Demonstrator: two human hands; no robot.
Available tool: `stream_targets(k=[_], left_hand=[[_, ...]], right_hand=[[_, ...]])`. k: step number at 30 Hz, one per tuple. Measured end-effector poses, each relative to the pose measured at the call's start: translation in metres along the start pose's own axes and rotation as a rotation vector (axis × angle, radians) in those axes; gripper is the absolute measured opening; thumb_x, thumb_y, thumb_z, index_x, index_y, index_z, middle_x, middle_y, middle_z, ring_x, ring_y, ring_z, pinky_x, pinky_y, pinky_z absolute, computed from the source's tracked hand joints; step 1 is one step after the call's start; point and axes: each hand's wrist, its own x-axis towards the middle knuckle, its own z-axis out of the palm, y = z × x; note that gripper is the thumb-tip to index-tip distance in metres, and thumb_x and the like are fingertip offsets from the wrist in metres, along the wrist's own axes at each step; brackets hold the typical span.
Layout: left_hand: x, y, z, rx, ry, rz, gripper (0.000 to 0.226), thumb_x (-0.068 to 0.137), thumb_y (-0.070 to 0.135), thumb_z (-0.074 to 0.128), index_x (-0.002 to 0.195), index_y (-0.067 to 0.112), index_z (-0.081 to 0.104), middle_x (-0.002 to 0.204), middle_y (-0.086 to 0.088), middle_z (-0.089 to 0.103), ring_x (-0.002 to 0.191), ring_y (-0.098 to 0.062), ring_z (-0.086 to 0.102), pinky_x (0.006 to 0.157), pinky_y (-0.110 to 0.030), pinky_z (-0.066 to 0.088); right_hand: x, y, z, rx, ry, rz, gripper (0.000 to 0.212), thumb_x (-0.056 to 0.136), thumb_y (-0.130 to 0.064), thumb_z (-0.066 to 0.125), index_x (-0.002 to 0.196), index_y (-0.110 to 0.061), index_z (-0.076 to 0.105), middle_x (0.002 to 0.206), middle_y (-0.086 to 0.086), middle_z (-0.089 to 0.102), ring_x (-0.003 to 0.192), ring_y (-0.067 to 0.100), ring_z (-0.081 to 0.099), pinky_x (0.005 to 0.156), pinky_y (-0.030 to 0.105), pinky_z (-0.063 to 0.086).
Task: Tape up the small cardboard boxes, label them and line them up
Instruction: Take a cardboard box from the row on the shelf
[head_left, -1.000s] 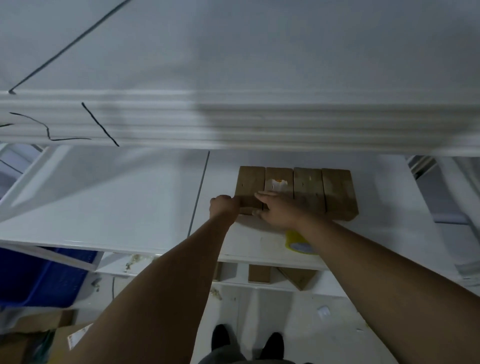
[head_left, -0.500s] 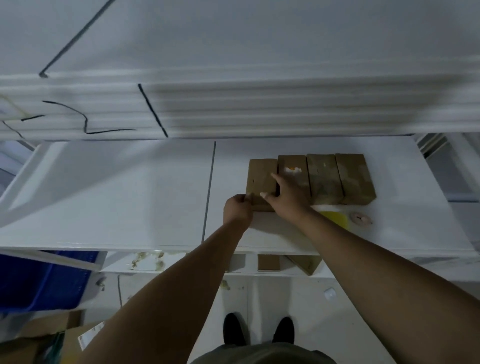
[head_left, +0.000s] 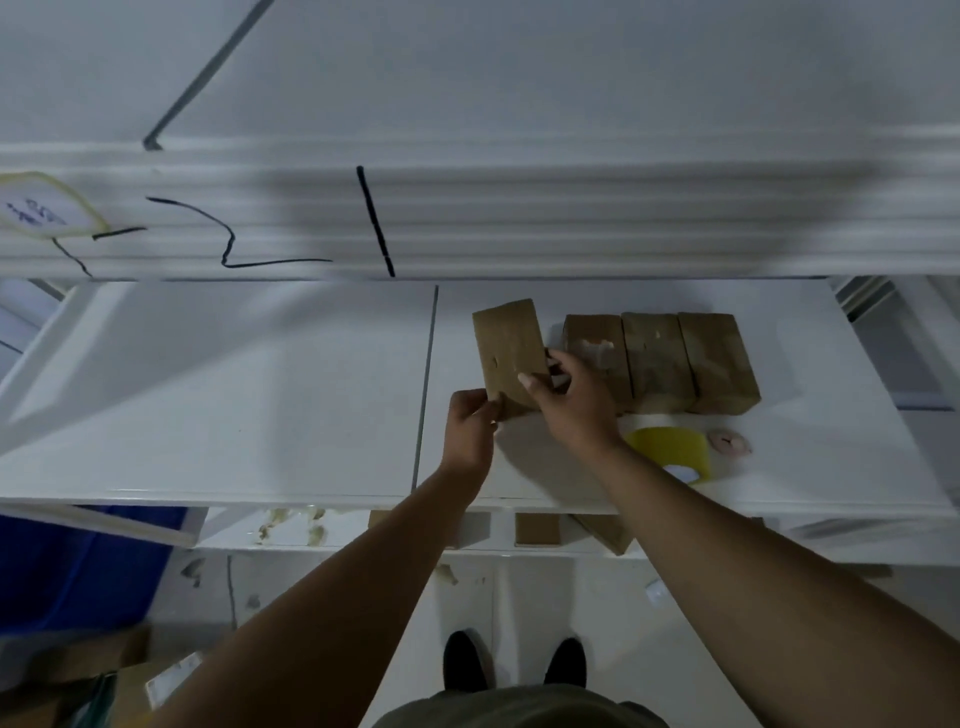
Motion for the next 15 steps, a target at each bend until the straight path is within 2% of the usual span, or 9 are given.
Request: stream_targets(k=[2,5,7,8,10,11,13,15], left_hand=[[-0.005,0.009,-0.002,-0.069,-0.028,0.022,0.023,0.105,0.019,0.059,0.124,0.006,0.057,0.118,-0.013,0.071,0.105,-0.025,0.071,0.087,-0.030,0.057],[-0.014,0.023,-0.009,-0.078,-0.056,0.092,0.033,0.100,0.024,0.070,0.126,0.006,0.063,0.111,-0.011,0.077,0.101,-0.024,0.076,0.089,-0.033,0.061],[-0.020,0.029,-0.015,-0.064,-0.102,0.120,0.034,0.098,0.025,0.072,0.127,0.008,0.064,0.112,-0.010,0.078,0.101,-0.024,0.077,0.093,-0.036,0.061],[-0.023,0.031,-0.018,-0.050,-0.124,0.123,0.034,0.099,0.025,0.071,0.129,0.011,0.062,0.114,-0.010,0.077,0.102,-0.024,0.076,0.094,-0.038,0.061],[-0.027,0.035,-0.023,-0.015,-0.158,0.121,0.035,0.101,0.024,0.068,0.134,0.018,0.057,0.118,-0.009,0.074,0.104,-0.025,0.075,0.095,-0.038,0.061],[-0.028,0.037,-0.024,-0.001,-0.168,0.119,0.037,0.102,0.024,0.065,0.138,0.021,0.054,0.120,-0.009,0.072,0.106,-0.026,0.073,0.095,-0.038,0.060],[-0.029,0.043,-0.025,0.010,-0.169,0.121,0.041,0.104,0.026,0.061,0.143,0.023,0.051,0.124,-0.008,0.069,0.110,-0.026,0.070,0.093,-0.036,0.059],[-0.029,0.051,-0.024,0.000,-0.164,0.126,0.040,0.105,0.032,0.059,0.144,0.021,0.054,0.126,-0.007,0.069,0.112,-0.025,0.070,0.089,-0.034,0.058]], right_hand=[[-0.003,-0.002,-0.003,0.091,0.042,0.004,0.052,0.093,-0.047,0.073,0.138,-0.025,0.060,0.122,-0.006,0.065,0.109,0.014,0.064,0.081,0.024,0.052],[-0.011,-0.012,-0.016,0.234,0.067,0.076,0.050,0.095,-0.047,0.072,0.138,-0.028,0.057,0.109,-0.018,0.053,0.103,0.003,0.055,0.073,0.008,0.037],[-0.015,-0.015,-0.025,0.362,-0.016,0.138,0.042,0.095,-0.044,0.072,0.131,-0.033,0.054,0.105,-0.030,0.046,0.096,-0.008,0.051,0.071,0.003,0.034],[-0.019,-0.017,-0.029,0.431,-0.065,0.149,0.035,0.095,-0.042,0.074,0.124,-0.035,0.056,0.106,-0.034,0.047,0.096,-0.012,0.052,0.071,0.003,0.037],[-0.025,-0.018,-0.033,0.534,-0.110,0.164,0.029,0.093,-0.036,0.077,0.117,-0.039,0.060,0.111,-0.029,0.058,0.100,-0.010,0.061,0.071,0.003,0.045],[-0.027,-0.015,-0.033,0.565,-0.120,0.166,0.033,0.092,-0.034,0.079,0.119,-0.038,0.062,0.113,-0.023,0.063,0.102,-0.005,0.064,0.074,0.006,0.049],[-0.034,-0.012,-0.032,0.597,-0.139,0.163,0.048,0.088,-0.039,0.082,0.130,-0.037,0.062,0.119,-0.013,0.070,0.112,0.007,0.069,0.086,0.018,0.055],[-0.039,-0.008,-0.030,0.591,-0.168,0.151,0.063,0.077,-0.053,0.086,0.134,-0.042,0.060,0.123,-0.010,0.073,0.117,0.012,0.069,0.099,0.034,0.056]])
